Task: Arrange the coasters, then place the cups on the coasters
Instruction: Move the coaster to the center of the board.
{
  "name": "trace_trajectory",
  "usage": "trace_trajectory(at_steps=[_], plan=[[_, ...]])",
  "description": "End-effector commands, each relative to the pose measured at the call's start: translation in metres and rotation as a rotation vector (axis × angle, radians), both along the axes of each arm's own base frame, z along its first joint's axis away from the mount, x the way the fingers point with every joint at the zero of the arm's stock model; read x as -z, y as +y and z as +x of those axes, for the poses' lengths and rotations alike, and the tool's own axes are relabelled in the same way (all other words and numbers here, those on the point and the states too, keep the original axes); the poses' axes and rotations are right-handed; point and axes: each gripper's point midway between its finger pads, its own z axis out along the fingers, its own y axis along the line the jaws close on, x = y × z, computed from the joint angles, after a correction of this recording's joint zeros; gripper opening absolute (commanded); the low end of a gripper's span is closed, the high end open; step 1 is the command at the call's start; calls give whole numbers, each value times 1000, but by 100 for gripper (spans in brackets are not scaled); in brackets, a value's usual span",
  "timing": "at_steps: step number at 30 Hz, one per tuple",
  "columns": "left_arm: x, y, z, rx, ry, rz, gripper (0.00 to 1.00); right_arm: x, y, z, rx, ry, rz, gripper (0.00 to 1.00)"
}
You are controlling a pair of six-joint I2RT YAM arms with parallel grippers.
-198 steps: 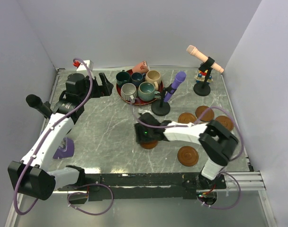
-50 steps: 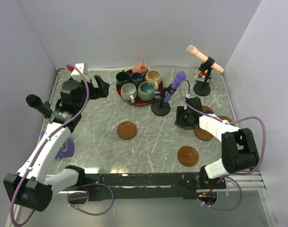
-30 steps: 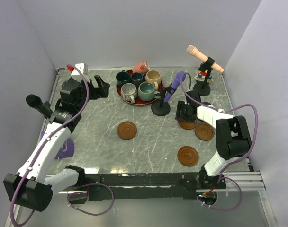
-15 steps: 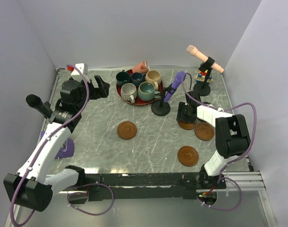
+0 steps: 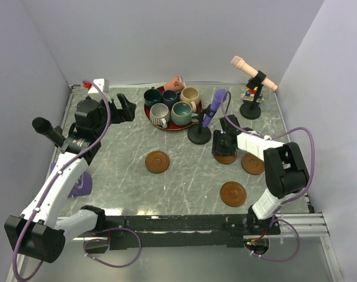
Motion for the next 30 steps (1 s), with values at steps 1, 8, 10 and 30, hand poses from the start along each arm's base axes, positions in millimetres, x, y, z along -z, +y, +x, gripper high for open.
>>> trace_trajectory(at_steps=[1, 8, 10, 30], plan=[[-19, -3, -2, 17, -58, -19, 97, 6, 19, -33, -45, 60, 0, 62], [-19, -4, -2, 21, -58, -21, 97, 15, 37, -58, -68, 76, 3, 61], [-20, -4, -2, 21, -60, -23, 97, 18, 43, -66, -81, 83, 4, 61], [-16, -6, -1, 28, -49, -29, 97, 37, 41, -114, 52, 28, 79, 60]])
